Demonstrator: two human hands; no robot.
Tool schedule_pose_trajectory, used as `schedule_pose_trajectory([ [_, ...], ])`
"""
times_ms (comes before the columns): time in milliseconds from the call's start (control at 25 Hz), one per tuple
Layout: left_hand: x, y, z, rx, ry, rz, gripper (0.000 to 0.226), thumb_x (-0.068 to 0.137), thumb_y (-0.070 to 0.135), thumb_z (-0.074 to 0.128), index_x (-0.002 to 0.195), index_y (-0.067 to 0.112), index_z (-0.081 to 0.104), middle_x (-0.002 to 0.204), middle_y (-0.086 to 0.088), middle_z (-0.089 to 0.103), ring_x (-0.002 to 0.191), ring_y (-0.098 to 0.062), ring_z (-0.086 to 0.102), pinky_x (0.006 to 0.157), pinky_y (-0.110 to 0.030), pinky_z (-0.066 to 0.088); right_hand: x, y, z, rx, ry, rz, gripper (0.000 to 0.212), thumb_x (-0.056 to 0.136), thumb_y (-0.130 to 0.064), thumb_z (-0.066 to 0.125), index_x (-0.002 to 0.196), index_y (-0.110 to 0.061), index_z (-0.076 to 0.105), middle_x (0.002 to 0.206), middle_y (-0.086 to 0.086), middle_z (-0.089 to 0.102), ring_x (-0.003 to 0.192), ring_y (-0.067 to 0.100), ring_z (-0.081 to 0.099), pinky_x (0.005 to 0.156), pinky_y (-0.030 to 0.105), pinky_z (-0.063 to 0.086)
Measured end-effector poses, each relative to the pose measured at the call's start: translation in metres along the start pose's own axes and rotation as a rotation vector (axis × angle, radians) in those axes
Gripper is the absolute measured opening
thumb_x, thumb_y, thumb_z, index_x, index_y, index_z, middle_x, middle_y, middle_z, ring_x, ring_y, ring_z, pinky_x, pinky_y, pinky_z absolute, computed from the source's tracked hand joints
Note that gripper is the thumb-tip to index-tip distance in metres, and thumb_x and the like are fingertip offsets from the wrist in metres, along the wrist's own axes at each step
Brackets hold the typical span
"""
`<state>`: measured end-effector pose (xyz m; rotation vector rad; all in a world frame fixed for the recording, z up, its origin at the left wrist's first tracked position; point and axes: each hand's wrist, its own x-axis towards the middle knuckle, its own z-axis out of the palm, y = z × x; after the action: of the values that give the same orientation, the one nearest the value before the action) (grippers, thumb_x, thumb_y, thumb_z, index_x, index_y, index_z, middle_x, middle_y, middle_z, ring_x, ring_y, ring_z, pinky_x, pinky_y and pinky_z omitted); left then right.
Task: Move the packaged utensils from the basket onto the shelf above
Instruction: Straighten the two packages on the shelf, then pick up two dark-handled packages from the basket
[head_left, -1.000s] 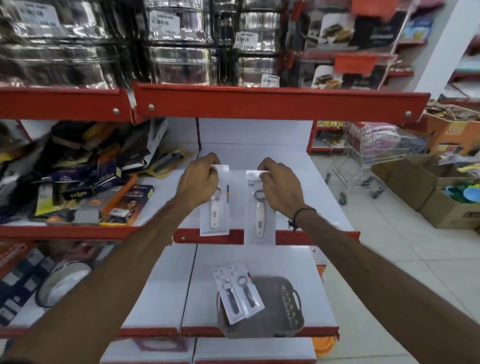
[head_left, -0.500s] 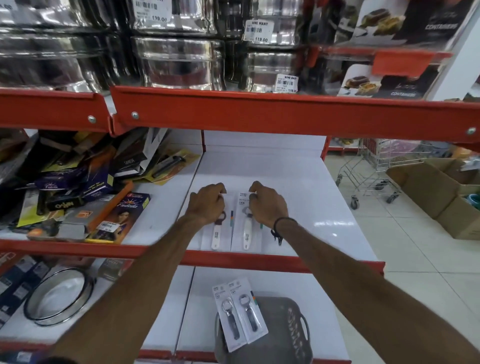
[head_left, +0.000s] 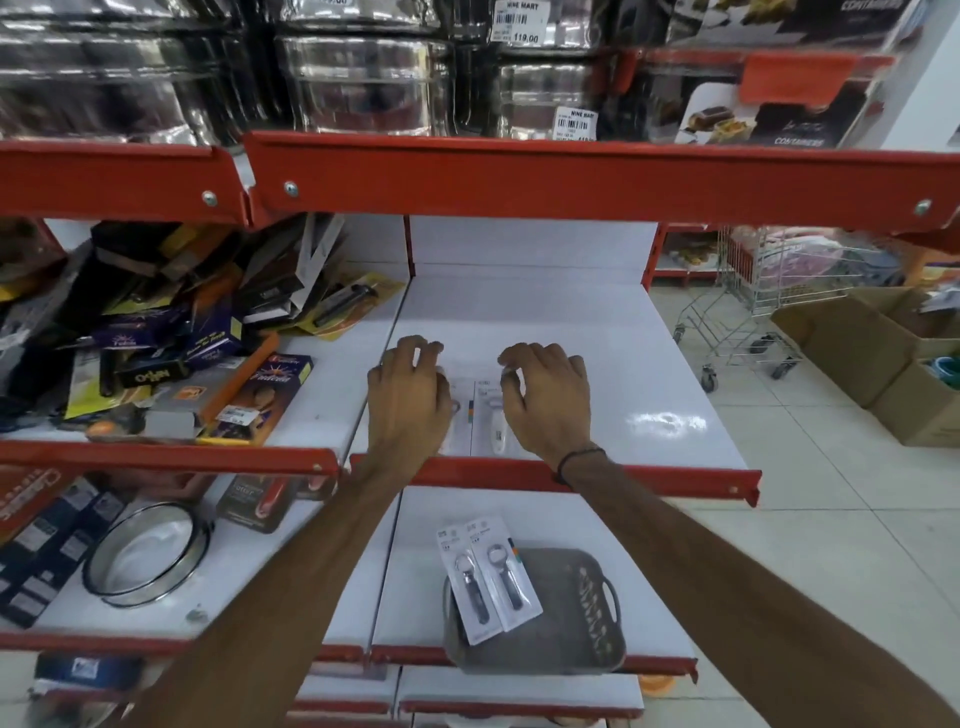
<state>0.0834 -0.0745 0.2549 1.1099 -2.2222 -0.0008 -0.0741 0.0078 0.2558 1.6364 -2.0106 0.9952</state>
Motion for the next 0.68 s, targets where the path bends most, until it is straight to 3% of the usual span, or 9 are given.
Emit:
schedule_pose_trajectory([
  [120, -0.056, 0.011, -0.004, -0.131, 0.163, 0.129, 0.024, 0.089, 0.009, 0.046, 0.107, 0.010, 0.062, 0.109, -0.010, 0.062, 0.096, -0.025, 0.056, 0.080, -0.037, 0.043, -0.052, -0.007, -0.009, 0.111, 0.179, -0.241, 0.010, 0.085, -0.013, 0.054, 0.084, -0.016, 0.064, 0.081, -0.005, 0.067, 0.073, 0.020, 0.049, 0.067, 0.035, 0.033],
  [200, -0.097, 0.012, 0.007, -0.185, 0.127, 0.226, 0.020, 0.089, 0.006, 0.048, 0.101, 0.007, 0.064, 0.100, -0.010, 0.064, 0.091, -0.023, 0.055, 0.077, -0.032, 0.043, -0.093, -0.002, -0.006, 0.164, 0.136, -0.310, 0.008, 0.083, -0.011, 0.056, 0.081, -0.016, 0.062, 0.079, -0.004, 0.065, 0.070, 0.019, 0.047, 0.066, 0.032, 0.031],
  [320, -0.153, 0.000, 0.037, -0.202, -0.107, 0.309, 0.016, 0.089, 0.005, 0.057, 0.099, 0.005, 0.070, 0.096, -0.011, 0.069, 0.088, -0.025, 0.063, 0.079, -0.033, 0.052, -0.155, 0.016, 0.014, 0.098, -0.196, -0.254, 0.013, 0.085, -0.019, 0.052, 0.092, -0.018, 0.063, 0.086, -0.001, 0.068, 0.074, 0.018, 0.056, 0.068, 0.032, 0.045],
  [400, -0.176, -0.009, 0.060, -0.170, -0.315, 0.241, 0.016, 0.090, 0.007, 0.062, 0.103, 0.006, 0.071, 0.103, -0.012, 0.071, 0.092, -0.028, 0.068, 0.083, -0.035, 0.056, -0.178, 0.031, 0.033, -0.036, -0.535, -0.080, 0.029, 0.087, -0.025, 0.048, 0.112, -0.019, 0.063, 0.105, 0.002, 0.071, 0.093, 0.021, 0.063, 0.082, 0.037, 0.053],
  [480, -0.184, -0.015, 0.083, -0.104, -0.464, 0.105, 0.024, 0.092, 0.013, 0.063, 0.114, 0.009, 0.069, 0.119, -0.011, 0.070, 0.105, -0.028, 0.067, 0.092, -0.035, 0.054, -0.185, 0.045, 0.052, -0.122, -0.779, 0.038, 0.046, 0.087, -0.026, 0.050, 0.132, -0.020, 0.055, 0.127, 0.005, 0.065, 0.114, 0.026, 0.059, 0.097, 0.040, 0.049],
  [680, -0.166, -0.031, 0.135, 0.140, -0.676, -0.072, 0.058, 0.096, 0.024, 0.057, 0.149, 0.012, 0.037, 0.155, -0.011, 0.042, 0.141, -0.030, 0.040, 0.116, -0.047, 0.034, -0.170, 0.061, 0.110, -0.151, -0.930, 0.036, 0.067, 0.089, -0.033, 0.052, 0.150, -0.017, 0.030, 0.153, 0.007, 0.043, 0.142, 0.029, 0.037, 0.117, 0.049, 0.028],
])
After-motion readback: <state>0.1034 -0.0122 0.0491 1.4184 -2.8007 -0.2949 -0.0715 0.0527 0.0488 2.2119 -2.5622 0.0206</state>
